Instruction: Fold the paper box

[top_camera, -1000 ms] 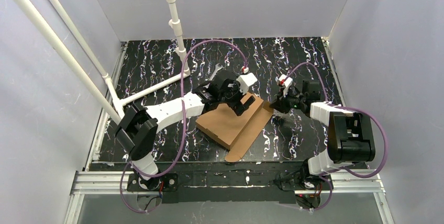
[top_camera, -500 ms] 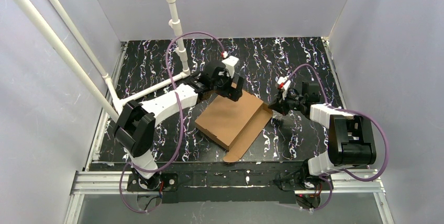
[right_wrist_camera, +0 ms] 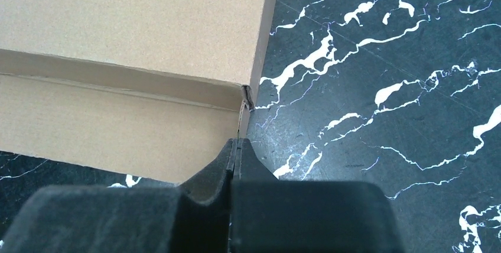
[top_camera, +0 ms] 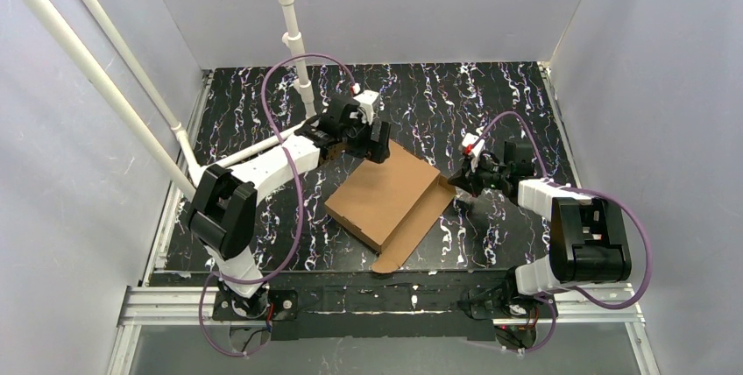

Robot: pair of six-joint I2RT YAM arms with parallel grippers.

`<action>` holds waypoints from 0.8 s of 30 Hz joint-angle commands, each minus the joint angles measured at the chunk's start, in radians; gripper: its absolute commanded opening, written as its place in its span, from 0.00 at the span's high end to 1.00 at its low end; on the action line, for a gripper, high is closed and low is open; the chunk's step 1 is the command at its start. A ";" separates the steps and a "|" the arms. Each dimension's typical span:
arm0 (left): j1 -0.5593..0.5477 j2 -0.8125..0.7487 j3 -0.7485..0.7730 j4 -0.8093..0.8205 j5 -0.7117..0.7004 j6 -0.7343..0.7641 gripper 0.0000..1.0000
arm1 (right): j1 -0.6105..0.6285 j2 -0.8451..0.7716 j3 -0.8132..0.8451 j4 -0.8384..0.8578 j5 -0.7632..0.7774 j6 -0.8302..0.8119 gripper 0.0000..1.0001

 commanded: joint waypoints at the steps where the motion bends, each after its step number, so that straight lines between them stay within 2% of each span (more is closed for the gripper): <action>1: 0.025 0.001 -0.023 0.006 0.086 0.047 0.02 | 0.005 -0.036 -0.022 0.048 0.004 -0.034 0.99; 9: 0.046 0.024 -0.047 0.046 0.111 0.065 0.02 | 0.046 -0.050 -0.013 0.026 0.021 -0.082 0.99; 24: 0.089 0.074 -0.067 0.078 0.192 0.091 0.02 | 0.066 -0.020 0.040 0.001 0.054 -0.047 0.99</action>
